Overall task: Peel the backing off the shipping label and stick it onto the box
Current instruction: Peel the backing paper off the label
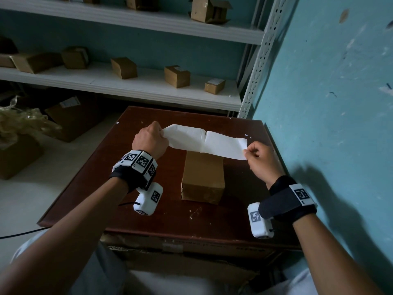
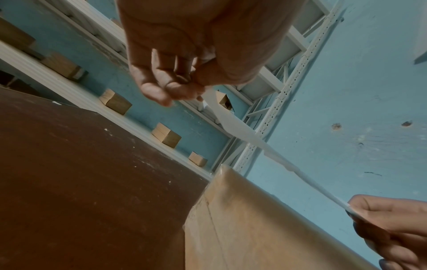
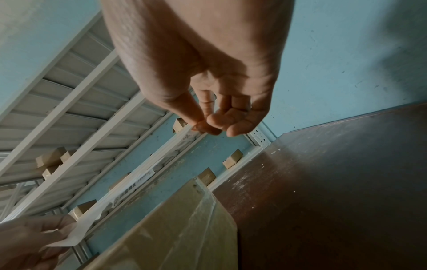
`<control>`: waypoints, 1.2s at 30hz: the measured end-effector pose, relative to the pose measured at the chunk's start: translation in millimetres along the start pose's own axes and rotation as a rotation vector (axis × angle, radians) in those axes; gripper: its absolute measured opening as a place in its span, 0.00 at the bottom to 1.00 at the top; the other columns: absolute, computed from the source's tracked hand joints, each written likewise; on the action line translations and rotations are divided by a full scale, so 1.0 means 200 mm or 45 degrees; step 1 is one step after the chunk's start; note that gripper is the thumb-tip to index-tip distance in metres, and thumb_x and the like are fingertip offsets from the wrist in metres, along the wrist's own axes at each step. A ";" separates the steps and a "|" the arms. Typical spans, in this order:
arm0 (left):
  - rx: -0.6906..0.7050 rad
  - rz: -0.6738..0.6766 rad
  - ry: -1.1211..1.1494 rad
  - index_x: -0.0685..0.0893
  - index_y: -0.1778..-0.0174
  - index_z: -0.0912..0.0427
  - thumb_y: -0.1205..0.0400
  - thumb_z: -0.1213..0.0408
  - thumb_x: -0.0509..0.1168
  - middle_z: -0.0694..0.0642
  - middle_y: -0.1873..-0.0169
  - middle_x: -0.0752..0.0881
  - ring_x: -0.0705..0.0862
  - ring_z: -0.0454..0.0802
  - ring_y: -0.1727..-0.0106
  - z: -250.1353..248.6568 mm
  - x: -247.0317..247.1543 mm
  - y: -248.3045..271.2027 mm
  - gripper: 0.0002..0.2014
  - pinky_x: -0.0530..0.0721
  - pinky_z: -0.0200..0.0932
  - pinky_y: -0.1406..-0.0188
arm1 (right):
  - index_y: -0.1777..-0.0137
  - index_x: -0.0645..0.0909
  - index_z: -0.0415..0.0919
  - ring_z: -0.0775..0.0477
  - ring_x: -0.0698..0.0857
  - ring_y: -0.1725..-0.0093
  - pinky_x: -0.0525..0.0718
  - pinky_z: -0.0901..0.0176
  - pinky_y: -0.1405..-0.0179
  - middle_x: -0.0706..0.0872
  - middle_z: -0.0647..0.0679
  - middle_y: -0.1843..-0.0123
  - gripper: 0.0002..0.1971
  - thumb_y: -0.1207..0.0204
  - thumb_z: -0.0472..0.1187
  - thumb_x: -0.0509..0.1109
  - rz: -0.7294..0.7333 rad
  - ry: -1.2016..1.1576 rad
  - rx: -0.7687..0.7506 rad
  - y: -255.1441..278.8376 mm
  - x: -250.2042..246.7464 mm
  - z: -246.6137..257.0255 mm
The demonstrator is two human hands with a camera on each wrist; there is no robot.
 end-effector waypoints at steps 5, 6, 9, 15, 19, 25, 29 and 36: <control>-0.002 0.001 -0.004 0.78 0.45 0.63 0.16 0.65 0.55 0.62 0.49 0.83 0.77 0.56 0.55 0.00 0.00 -0.01 0.10 0.73 0.48 0.59 | 0.61 0.75 0.45 0.44 0.82 0.60 0.85 0.44 0.51 0.80 0.48 0.65 0.10 0.17 0.41 0.64 0.001 -0.007 0.005 0.00 0.00 0.00; -0.004 0.000 -0.003 0.78 0.44 0.63 0.16 0.65 0.55 0.62 0.49 0.83 0.77 0.56 0.55 0.00 0.00 -0.01 0.10 0.73 0.48 0.59 | 0.61 0.75 0.45 0.44 0.82 0.60 0.85 0.44 0.51 0.80 0.48 0.65 0.10 0.17 0.40 0.64 0.002 -0.011 0.005 0.00 0.00 0.00; -0.001 -0.009 -0.002 0.78 0.45 0.63 0.16 0.65 0.55 0.62 0.49 0.83 0.77 0.56 0.56 0.00 0.00 0.00 0.10 0.73 0.48 0.59 | 0.62 0.75 0.45 0.44 0.82 0.59 0.85 0.43 0.50 0.80 0.48 0.65 0.10 0.17 0.40 0.64 0.006 -0.003 0.004 0.01 0.00 0.01; 0.000 -0.015 0.008 0.78 0.46 0.63 0.16 0.64 0.55 0.63 0.49 0.83 0.79 0.58 0.54 0.01 0.00 0.00 0.10 0.75 0.49 0.58 | 0.60 0.76 0.43 0.43 0.83 0.57 0.86 0.40 0.49 0.80 0.48 0.64 0.09 0.17 0.41 0.64 0.008 -0.002 0.005 0.01 0.00 0.01; -0.012 -0.015 0.012 0.78 0.45 0.63 0.16 0.65 0.55 0.63 0.49 0.83 0.79 0.58 0.54 0.01 0.00 0.00 0.10 0.76 0.49 0.58 | 0.58 0.78 0.40 0.42 0.84 0.56 0.87 0.39 0.48 0.80 0.47 0.63 0.08 0.17 0.41 0.64 0.016 -0.002 0.013 0.01 0.00 0.01; -0.030 -0.013 0.016 0.78 0.44 0.64 0.16 0.65 0.55 0.63 0.48 0.83 0.79 0.59 0.53 0.00 -0.01 0.01 0.10 0.74 0.49 0.59 | 0.60 0.76 0.43 0.44 0.82 0.60 0.84 0.45 0.52 0.79 0.48 0.65 0.09 0.17 0.40 0.64 0.020 -0.019 0.013 0.01 0.00 0.01; -0.041 -0.019 0.016 0.78 0.45 0.63 0.17 0.65 0.56 0.63 0.49 0.83 0.79 0.59 0.54 0.01 -0.02 0.01 0.10 0.74 0.49 0.59 | 0.61 0.76 0.44 0.43 0.82 0.59 0.85 0.42 0.51 0.79 0.48 0.65 0.09 0.17 0.40 0.64 0.023 -0.016 0.017 0.01 0.01 0.01; -0.044 -0.021 0.018 0.78 0.44 0.64 0.17 0.66 0.55 0.64 0.49 0.83 0.80 0.61 0.52 0.00 -0.03 0.01 0.10 0.74 0.49 0.58 | 0.60 0.76 0.46 0.42 0.83 0.57 0.85 0.39 0.48 0.80 0.48 0.63 0.09 0.17 0.41 0.64 0.036 -0.031 0.029 0.01 0.01 0.01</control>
Point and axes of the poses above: each hand's wrist, its own y-axis away from the middle knuckle, its own x-axis out of the palm, z = x × y, the point moved 8 cm from there along -y, towards the middle knuckle
